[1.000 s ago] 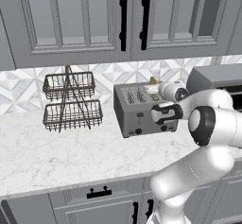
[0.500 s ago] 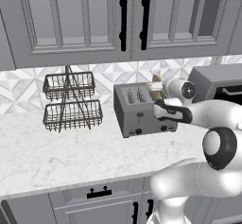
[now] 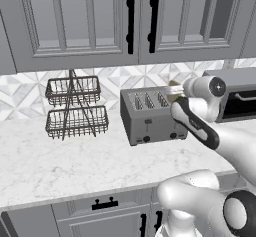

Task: Start the toaster. Once the lever pops up, take the bread to the plate on the dining counter.

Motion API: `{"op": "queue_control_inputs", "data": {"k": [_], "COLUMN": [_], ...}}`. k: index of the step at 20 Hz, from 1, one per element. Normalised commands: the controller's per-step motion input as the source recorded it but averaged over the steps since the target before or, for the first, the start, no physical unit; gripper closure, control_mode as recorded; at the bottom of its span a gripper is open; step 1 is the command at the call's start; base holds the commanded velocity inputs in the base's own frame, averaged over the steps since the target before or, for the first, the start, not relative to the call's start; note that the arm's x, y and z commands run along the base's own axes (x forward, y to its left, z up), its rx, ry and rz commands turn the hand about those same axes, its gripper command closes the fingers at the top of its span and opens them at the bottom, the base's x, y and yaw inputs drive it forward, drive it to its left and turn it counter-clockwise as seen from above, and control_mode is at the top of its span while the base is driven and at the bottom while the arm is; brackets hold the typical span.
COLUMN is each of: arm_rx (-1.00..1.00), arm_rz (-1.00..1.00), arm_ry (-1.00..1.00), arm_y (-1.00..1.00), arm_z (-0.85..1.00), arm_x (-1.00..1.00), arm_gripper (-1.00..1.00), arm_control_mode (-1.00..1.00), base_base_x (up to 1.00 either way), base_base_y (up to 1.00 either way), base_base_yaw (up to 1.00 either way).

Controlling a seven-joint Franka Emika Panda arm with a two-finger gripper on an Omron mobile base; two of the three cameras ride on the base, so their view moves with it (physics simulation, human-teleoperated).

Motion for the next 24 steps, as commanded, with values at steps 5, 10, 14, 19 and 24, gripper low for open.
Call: {"op": "queue_control_inputs", "data": {"k": [5, 10, 14, 19, 24], "arm_rx": [0.01, 0.00, 0.01, 0.00, 0.00], "arm_rz": [0.00, -0.02, -0.07, -0.03, 0.00], "arm_ry": [0.06, 0.00, 0.01, 0.05, 0.00], "arm_y": [0.00, 0.00, -0.02, 0.00, 0.00], "arm_z": [0.06, 0.36, 0.67, 0.46, 0.00], "arm_x": [-0.86, -0.67, -0.10, -0.12, 0.00], "arm_gripper": [1.00, 1.00, 1.00, 1.00, 1.00], "arm_control_mode": [-1.00, -1.00, -1.00, -1.00, 1.00], "base_base_x": [0.00, 0.00, 0.00, 0.00, 0.02], "base_base_y": [0.00, 0.00, 0.00, 0.00, 0.04], "base_base_yaw": [0.00, 0.00, 0.00, 0.00, -0.02]}}
